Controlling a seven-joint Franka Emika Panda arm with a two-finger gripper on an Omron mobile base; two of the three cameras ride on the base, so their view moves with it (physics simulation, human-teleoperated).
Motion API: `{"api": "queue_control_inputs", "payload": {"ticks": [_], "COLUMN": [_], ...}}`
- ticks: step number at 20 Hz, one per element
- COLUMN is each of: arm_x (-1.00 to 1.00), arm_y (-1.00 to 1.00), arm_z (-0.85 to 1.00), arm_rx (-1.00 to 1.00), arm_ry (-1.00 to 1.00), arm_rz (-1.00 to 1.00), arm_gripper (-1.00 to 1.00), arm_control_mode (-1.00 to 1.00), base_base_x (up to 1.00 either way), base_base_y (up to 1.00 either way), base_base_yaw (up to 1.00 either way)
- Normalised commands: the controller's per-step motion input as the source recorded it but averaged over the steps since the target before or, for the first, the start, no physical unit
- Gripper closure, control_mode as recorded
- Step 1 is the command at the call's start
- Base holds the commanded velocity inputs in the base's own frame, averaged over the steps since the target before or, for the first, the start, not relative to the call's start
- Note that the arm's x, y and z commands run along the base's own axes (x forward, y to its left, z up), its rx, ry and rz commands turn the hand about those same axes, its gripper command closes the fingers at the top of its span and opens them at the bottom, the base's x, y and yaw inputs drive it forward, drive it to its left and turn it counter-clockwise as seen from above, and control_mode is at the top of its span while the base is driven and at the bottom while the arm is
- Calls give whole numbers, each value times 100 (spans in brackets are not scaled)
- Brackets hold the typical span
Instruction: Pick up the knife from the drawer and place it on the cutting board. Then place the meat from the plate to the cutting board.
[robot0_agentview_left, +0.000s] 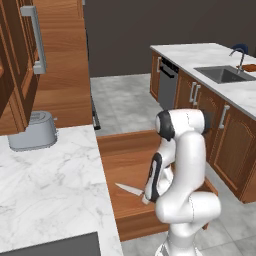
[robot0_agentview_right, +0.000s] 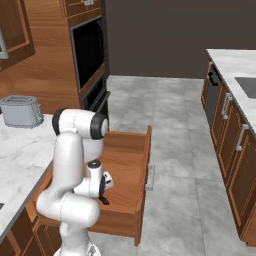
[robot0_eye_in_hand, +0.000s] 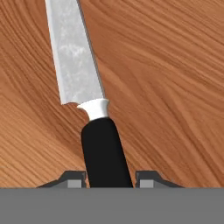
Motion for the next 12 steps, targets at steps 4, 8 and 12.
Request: {"api": "queue_control_inputs", "payload": {"ticks": [4, 8, 12], "arm_x": [0, 0, 0], "arm_y": [-11, -11, -13], "arm_z": [100, 100, 100], "arm_rx": [0, 0, 0], "arm_ry": [0, 6, 11], "arm_rz": [0, 0, 0], "arm_gripper": [100, 100, 100], "arm_control_mode": [-100, -100, -100], "base_base_x": [0, 0, 0], "base_base_y": [0, 0, 0], "base_base_yaw": [0, 0, 0]}}
